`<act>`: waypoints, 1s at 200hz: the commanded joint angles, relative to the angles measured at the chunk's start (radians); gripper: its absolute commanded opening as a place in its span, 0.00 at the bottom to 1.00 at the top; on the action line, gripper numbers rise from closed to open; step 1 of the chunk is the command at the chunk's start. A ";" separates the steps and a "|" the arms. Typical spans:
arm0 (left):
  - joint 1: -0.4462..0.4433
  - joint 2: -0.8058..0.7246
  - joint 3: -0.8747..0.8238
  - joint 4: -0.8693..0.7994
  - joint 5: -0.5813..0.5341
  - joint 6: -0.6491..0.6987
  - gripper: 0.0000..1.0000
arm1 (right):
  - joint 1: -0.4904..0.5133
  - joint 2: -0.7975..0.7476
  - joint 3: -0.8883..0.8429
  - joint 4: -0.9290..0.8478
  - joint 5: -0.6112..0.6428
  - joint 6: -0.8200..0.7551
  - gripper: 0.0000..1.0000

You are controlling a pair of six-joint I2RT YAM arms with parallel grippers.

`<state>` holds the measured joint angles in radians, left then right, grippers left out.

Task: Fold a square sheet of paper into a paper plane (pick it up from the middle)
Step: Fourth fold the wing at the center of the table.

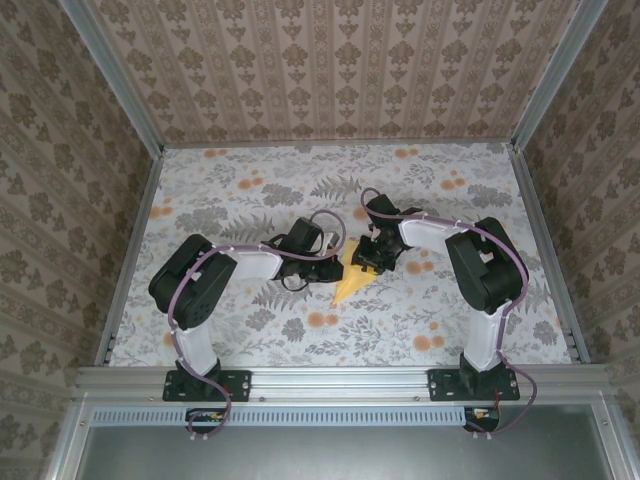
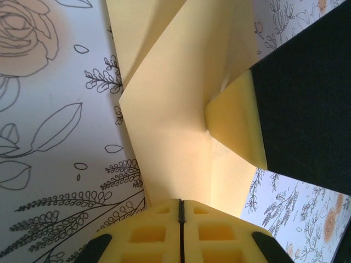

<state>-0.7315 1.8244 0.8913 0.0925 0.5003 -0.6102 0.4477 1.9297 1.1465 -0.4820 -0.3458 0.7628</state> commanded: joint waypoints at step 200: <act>0.014 0.053 0.077 -0.204 0.007 0.093 0.00 | 0.002 0.105 -0.104 -0.102 0.195 0.041 0.32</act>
<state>-0.7246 1.8511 0.9539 -0.0437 0.5129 -0.5468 0.4480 1.9106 1.1347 -0.4744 -0.3443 0.7891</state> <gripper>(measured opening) 0.048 0.327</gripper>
